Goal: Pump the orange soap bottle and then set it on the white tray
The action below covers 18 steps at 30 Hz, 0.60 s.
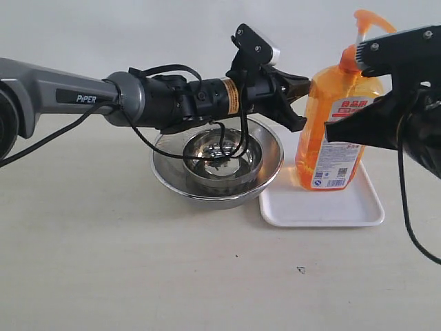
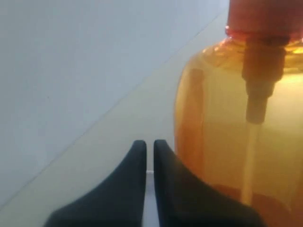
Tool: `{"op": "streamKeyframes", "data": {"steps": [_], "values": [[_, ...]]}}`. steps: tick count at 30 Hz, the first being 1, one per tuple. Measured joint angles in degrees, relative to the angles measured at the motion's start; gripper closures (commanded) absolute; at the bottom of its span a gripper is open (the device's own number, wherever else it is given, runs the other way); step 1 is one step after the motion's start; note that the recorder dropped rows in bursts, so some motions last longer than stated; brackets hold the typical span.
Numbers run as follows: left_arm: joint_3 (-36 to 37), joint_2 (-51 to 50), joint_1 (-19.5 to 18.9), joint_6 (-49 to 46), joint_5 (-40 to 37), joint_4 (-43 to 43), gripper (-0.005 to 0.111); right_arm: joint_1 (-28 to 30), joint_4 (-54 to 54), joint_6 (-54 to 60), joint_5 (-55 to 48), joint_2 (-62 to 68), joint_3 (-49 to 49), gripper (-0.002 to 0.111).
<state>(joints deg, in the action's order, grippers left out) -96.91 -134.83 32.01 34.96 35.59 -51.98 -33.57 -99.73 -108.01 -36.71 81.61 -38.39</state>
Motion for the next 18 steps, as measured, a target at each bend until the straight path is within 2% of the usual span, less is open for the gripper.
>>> {"op": "streamKeyframes", "data": {"steps": [5, 9, 12, 18], "values": [[0.0, 0.0, 0.35, 0.0, 0.39, 0.0, 0.102, 0.84, 0.0, 0.32, -0.86, 2.04, -0.21, 0.108], [0.0, 0.0, 0.35, 0.88, 0.39, -0.9, 0.102, 5.94, 0.0, 0.46, 1.25, 3.78, -0.47, 0.108], [0.0, 0.0, 0.35, 3.33, 0.43, -3.24, 0.102, 9.23, 0.12, 2.1, 6.7, 4.28, -2.36, 0.108], [0.0, 0.0, 0.35, 6.05, 0.78, -5.57, 0.102, 10.12, 0.01, 5.76, 10.06, 4.41, -4.27, 0.108]]}}
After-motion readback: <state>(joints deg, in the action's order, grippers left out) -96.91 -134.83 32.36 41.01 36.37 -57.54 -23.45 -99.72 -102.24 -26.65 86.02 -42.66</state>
